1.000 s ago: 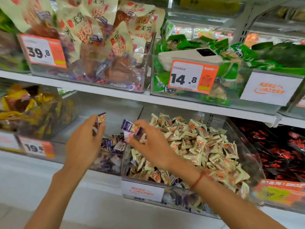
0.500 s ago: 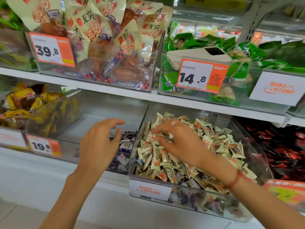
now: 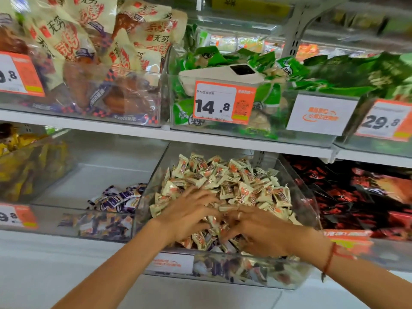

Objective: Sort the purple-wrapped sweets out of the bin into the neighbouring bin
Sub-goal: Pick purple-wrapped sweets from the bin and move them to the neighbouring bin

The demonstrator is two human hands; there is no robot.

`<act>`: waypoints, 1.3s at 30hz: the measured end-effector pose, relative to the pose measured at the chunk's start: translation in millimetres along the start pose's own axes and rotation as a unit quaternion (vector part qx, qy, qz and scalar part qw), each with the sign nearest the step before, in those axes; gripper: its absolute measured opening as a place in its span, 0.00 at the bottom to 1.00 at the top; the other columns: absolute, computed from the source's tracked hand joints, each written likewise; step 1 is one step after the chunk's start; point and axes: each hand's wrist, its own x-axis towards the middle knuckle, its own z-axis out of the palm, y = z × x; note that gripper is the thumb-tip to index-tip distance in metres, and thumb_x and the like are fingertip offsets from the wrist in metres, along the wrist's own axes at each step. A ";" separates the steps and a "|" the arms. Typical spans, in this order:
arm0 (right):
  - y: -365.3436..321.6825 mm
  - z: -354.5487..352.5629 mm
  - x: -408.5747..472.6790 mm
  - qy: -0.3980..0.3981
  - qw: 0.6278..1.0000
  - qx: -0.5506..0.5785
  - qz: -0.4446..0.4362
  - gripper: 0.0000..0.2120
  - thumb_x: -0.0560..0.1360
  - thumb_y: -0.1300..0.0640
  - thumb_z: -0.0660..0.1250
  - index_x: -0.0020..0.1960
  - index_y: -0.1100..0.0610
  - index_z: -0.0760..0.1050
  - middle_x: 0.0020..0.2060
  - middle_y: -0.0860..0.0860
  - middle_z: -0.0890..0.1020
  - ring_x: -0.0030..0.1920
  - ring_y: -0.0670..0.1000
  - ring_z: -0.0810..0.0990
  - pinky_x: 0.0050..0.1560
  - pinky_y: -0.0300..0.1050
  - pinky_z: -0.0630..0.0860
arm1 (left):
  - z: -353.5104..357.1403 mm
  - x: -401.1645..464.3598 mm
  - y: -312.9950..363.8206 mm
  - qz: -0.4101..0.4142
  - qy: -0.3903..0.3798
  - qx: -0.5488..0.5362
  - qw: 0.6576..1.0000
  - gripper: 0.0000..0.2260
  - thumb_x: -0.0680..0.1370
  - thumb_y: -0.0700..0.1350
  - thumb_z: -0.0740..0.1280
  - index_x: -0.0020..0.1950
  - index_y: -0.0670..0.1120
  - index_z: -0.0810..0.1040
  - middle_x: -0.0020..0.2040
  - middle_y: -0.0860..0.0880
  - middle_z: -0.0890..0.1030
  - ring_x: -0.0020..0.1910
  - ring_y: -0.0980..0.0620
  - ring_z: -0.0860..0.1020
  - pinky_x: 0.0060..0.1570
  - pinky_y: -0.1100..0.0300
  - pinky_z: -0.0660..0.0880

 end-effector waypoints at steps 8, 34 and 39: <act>2.8 12.9 20.9 0.030 0.999 -0.021 -0.019 0.18 0.74 0.45 0.68 0.63 0.40 0.75 0.61 0.48 0.71 0.64 0.46 0.59 0.66 0.49 0.62 | -9.7 -19.3 -2.3 -0.096 0.008 0.042 0.994 0.18 0.79 0.50 0.63 0.69 0.61 0.69 0.75 0.55 0.62 0.75 0.52 0.54 0.73 0.50 0.49; 2.6 -15.6 -30.3 0.158 0.930 0.310 0.115 0.08 0.80 0.58 0.60 0.54 0.48 0.76 0.51 0.39 0.77 0.47 0.60 0.79 0.50 0.55 0.76 | -6.9 16.5 28.0 0.037 -0.175 -0.048 0.983 0.17 0.70 0.58 0.73 0.57 0.54 0.81 0.44 0.54 0.74 0.46 0.53 0.72 0.39 0.60 0.67; 2.5 -15.3 -22.8 0.042 0.993 0.044 0.102 0.12 0.78 0.52 0.65 0.60 0.40 0.77 0.58 0.42 0.72 0.58 0.40 0.71 0.47 0.35 0.69 | -4.4 5.5 13.7 -0.013 -0.084 -0.074 0.994 0.13 0.74 0.56 0.69 0.57 0.55 0.79 0.54 0.54 0.75 0.55 0.55 0.70 0.55 0.58 0.68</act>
